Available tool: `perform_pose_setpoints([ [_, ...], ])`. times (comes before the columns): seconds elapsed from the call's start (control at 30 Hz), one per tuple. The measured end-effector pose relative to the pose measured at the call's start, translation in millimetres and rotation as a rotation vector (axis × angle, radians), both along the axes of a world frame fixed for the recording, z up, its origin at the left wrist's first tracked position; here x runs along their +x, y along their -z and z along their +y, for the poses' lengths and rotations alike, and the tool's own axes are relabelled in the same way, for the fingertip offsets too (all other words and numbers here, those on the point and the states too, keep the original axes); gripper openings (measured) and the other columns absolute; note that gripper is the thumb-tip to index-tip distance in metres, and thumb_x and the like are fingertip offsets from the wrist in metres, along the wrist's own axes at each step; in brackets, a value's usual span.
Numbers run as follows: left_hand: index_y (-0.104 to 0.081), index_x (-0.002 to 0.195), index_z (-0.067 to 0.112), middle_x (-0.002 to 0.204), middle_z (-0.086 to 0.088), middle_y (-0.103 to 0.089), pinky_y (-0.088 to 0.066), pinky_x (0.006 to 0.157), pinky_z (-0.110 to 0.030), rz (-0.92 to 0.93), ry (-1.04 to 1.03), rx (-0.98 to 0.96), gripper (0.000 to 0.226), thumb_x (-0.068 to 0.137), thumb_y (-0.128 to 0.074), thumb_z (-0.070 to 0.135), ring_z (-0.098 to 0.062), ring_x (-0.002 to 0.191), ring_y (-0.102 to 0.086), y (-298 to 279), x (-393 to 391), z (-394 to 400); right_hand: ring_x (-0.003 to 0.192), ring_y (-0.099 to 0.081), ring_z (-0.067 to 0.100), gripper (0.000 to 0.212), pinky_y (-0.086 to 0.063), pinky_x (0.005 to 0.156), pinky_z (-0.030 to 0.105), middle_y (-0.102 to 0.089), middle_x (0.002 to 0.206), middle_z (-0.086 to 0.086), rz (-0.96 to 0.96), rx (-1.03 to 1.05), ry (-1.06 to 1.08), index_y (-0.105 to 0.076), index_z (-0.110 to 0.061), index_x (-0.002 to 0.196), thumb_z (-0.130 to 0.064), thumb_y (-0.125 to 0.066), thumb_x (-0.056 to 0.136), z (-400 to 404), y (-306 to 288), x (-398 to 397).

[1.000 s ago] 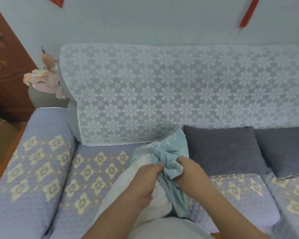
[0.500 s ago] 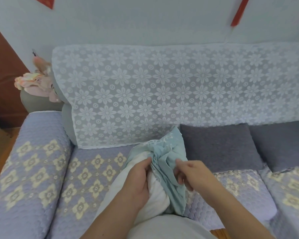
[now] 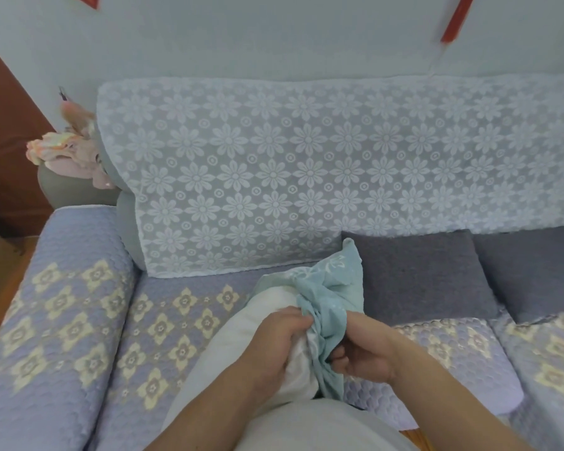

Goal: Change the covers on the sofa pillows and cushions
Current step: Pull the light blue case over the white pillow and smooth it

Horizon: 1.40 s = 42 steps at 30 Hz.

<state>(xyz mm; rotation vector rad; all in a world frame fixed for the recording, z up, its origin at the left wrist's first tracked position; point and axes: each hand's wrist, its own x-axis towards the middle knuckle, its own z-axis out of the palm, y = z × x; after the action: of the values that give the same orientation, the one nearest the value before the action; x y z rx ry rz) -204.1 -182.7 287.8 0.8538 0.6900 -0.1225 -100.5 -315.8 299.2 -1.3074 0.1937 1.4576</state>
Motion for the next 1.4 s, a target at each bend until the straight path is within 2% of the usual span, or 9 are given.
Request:
perform_pose_setpoints([
  [0.1, -0.067, 0.095, -0.002, 0.103, -0.024, -0.069, -0.053, 0.094, -0.047, -0.025, 0.077, 0.116, 0.015, 0.092, -0.061, 0.011, -0.036, 0.100, -0.067, 0, 3, 0, 0.052, -0.022, 0.008, 0.036, -0.017, 0.047, 0.022, -0.037, 0.059, -0.004, -0.121, -0.031, 0.054, -0.057, -0.025, 0.062, -0.016, -0.054, 0.097, 7, 0, -1],
  [0.37, -0.077, 0.113, 0.017, 0.110, -0.003, -0.078, -0.048, 0.109, -0.046, 0.127, 0.203, 0.264, 0.044, 0.078, -0.067, 0.041, -0.022, 0.109, -0.071, -10, 19, 3, 0.037, -0.027, 0.008, 0.029, -0.023, 0.038, 0.021, -0.037, 0.046, -0.003, -0.482, -0.266, 0.144, -0.054, -0.010, 0.074, -0.002, -0.040, 0.099, 11, 5, -5],
  [0.57, -0.065, 0.068, 0.016, 0.073, 0.001, -0.065, -0.045, 0.065, -0.033, 0.190, 0.354, 0.777, 0.040, 0.074, -0.057, 0.055, -0.018, 0.066, -0.058, -14, 19, -9, 0.046, -0.039, 0.013, 0.018, -0.030, 0.042, 0.025, -0.049, 0.061, 0.009, -0.638, -0.359, 0.087, -0.059, -0.005, 0.081, -0.002, -0.047, 0.094, 8, 9, 1],
  [0.67, -0.052, 0.057, 0.014, 0.088, 0.005, -0.061, -0.052, 0.073, -0.042, 0.193, 0.230, 0.958, 0.046, 0.083, -0.060, 0.051, -0.018, 0.075, -0.057, -9, 13, -9, 0.055, -0.039, 0.015, 0.023, -0.032, 0.047, 0.027, -0.049, 0.063, 0.007, -0.786, -0.390, -0.012, -0.057, -0.008, 0.074, -0.009, -0.047, 0.095, 9, 8, 5],
  [0.77, -0.055, 0.057, 0.017, 0.104, 0.006, -0.061, -0.050, 0.093, -0.047, 0.271, 0.028, 0.930, 0.044, 0.093, -0.068, 0.037, -0.024, 0.100, -0.060, -8, 11, 1, 0.061, -0.039, 0.018, 0.029, -0.032, 0.054, 0.031, -0.046, 0.063, 0.006, -0.862, -0.415, -0.125, -0.052, -0.009, 0.071, -0.017, -0.045, 0.098, 10, 10, 7],
  [0.93, -0.042, 0.062, 0.015, 0.057, -0.001, -0.036, -0.028, 0.049, -0.023, 0.133, 0.100, 0.814, 0.043, 0.100, -0.061, 0.021, -0.013, 0.050, -0.030, -24, 5, 0, 0.064, -0.047, 0.017, 0.029, -0.040, 0.054, 0.030, -0.060, 0.072, 0.011, -0.798, -0.414, -0.101, -0.061, 0.010, 0.092, -0.017, -0.053, 0.094, 12, 13, 4],
  [1.07, -0.059, 0.081, 0.012, 0.059, 0.001, -0.046, -0.022, 0.040, -0.020, 0.149, 0.047, 0.186, 0.025, 0.105, -0.053, 0.012, -0.007, 0.044, -0.026, -35, -3, 1, 0.075, -0.055, 0.020, 0.028, -0.046, 0.065, 0.034, -0.069, 0.099, 0.025, -0.781, -0.393, -0.047, -0.065, 0.007, 0.098, -0.016, -0.049, 0.093, 14, 10, 0],
  [1.27, -0.072, 0.113, 0.012, 0.090, -0.006, -0.068, -0.038, 0.064, -0.027, 0.156, 0.223, -0.024, 0.023, 0.092, -0.070, 0.022, -0.013, 0.065, -0.055, -31, -1, 5, 0.061, -0.043, 0.016, 0.031, -0.036, 0.054, 0.029, -0.050, 0.068, 0.006, -0.845, -0.419, -0.100, -0.050, -0.008, 0.067, -0.010, -0.044, 0.098, 10, -6, -4],
  [1.4, -0.073, 0.114, 0.008, 0.089, -0.007, -0.071, -0.042, 0.066, -0.028, 0.180, 0.057, -0.076, 0.030, 0.086, -0.070, 0.019, -0.016, 0.070, -0.059, -26, 7, 4, 0.055, -0.041, 0.014, 0.042, -0.034, 0.045, 0.021, -0.046, 0.063, 0.003, -0.893, -0.420, -0.118, -0.044, -0.012, 0.064, -0.025, -0.045, 0.104, 14, -16, -8],
])
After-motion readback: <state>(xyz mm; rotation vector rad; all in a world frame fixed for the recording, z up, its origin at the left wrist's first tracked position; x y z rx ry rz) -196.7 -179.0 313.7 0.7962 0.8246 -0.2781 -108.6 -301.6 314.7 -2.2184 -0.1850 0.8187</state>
